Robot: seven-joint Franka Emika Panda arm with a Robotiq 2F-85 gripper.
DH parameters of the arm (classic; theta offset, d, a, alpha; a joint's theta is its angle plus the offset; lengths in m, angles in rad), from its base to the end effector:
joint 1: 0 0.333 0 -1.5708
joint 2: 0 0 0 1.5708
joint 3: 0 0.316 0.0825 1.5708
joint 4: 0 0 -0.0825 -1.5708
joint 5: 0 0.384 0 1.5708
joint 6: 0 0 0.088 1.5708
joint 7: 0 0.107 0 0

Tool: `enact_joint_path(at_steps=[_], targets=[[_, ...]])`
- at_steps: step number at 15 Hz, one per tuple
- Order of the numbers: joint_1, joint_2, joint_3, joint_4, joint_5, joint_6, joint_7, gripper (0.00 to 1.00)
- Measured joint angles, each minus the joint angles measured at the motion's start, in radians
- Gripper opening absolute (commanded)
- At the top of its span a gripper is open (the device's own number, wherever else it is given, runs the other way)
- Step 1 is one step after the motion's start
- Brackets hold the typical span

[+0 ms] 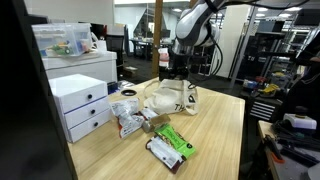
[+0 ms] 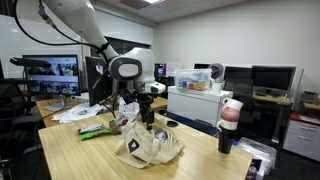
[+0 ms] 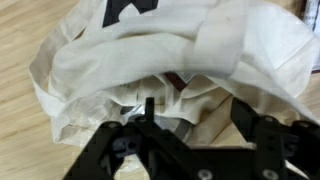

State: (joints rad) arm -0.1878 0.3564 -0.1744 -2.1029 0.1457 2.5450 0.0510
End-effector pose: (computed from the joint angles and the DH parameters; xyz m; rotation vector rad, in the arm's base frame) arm 0.5525 -0.2094 0.2584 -3.0219 0.7981 -0.1515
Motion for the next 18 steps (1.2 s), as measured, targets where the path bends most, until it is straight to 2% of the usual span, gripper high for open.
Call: enact_joint_path(at_steps=[6, 15, 18], targets=[[0.030, -0.018, -0.003, -0.024, -0.034, -0.004, 0.034, 0.99], [0.037, -0.017, -0.039, -0.038, -0.039, -0.038, 0.266, 0.99], [0.037, -0.018, -0.045, -0.054, -0.039, -0.040, 0.291, 0.97]])
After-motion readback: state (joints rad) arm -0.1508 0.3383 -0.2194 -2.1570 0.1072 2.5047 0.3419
